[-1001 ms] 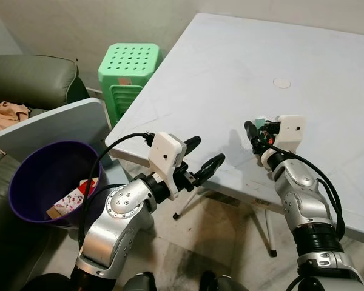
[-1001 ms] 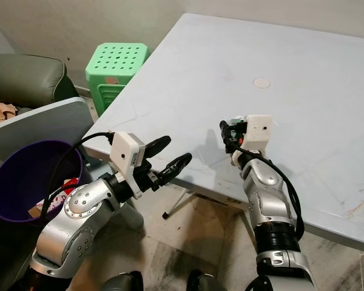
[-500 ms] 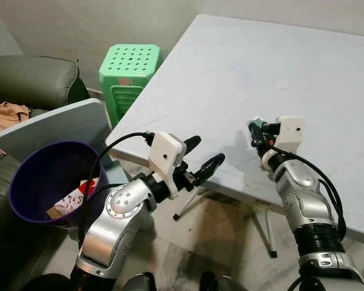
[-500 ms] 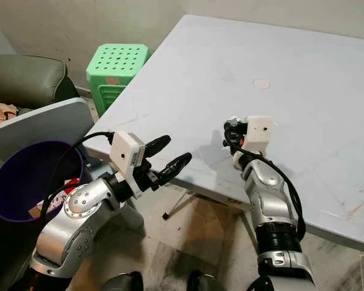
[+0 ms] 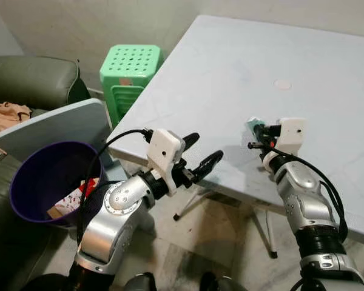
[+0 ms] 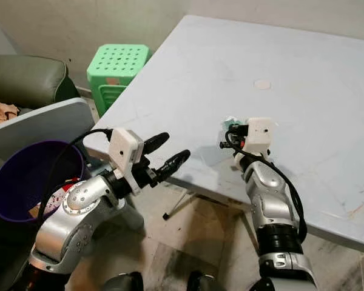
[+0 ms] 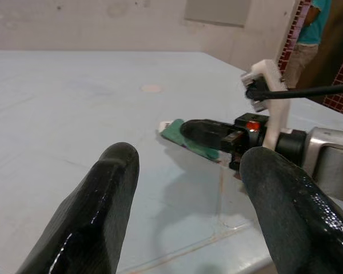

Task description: Picking trash to rubbish bin

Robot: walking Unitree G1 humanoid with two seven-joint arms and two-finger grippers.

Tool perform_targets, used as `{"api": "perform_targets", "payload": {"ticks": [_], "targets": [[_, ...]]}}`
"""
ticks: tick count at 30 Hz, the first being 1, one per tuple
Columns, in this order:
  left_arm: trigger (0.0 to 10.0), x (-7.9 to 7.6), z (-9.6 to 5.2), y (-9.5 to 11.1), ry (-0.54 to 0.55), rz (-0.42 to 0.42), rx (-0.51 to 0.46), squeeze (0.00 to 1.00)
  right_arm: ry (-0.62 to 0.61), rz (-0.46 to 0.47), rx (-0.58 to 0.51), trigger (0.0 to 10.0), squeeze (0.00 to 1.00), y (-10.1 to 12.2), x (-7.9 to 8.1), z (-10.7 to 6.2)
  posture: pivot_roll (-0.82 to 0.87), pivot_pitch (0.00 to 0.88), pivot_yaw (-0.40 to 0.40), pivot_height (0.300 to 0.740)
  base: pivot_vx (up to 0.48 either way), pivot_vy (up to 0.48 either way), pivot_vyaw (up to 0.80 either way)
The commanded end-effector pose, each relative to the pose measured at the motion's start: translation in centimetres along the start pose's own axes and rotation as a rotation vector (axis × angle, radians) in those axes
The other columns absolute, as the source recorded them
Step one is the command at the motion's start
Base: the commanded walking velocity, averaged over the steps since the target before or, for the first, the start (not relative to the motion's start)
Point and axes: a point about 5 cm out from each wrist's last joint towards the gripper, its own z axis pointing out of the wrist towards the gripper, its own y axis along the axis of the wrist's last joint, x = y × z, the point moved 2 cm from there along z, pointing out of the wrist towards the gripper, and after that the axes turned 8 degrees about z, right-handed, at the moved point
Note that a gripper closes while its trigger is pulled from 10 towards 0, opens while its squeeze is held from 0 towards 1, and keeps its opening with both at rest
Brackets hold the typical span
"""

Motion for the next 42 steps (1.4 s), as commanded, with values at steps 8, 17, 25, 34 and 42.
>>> {"api": "perform_targets", "payload": {"ticks": [8,17,25,34,42], "targets": [[10.0,0.4,0.4,0.2,0.001,0.019,-0.011,0.00,0.011,0.027,-0.071,0.0,0.00,1.7,-0.1,-0.6,0.08,0.135,0.019,0.740,0.000,0.000,0.00],[10.0,3.5,0.5,0.0,0.175,0.028,0.002,0.00,0.100,-0.015,-0.204,10.0,0.00,3.8,0.7,-2.1,0.07,0.106,0.017,0.740,0.000,0.000,0.00],[10.0,6.7,-0.8,-1.5,0.424,0.060,0.057,0.00,0.173,0.020,-0.314,10.0,0.00,4.0,2.3,-4.9,0.06,0.054,0.012,0.740,0.000,0.000,0.00],[10.0,8.7,-1.6,-2.4,0.560,-0.021,0.052,0.00,0.127,-0.114,-0.332,10.0,0.00,3.0,3.4,-6.3,0.04,0.028,0.012,0.740,0.000,0.000,0.00],[10.0,9.1,-2.8,-3.7,0.627,-0.055,0.053,0.00,0.024,-0.050,-0.300,10.0,0.00,1.4,3.3,-7.5,0.02,0.017,0.014,0.740,0.000,0.000,0.00]]}}
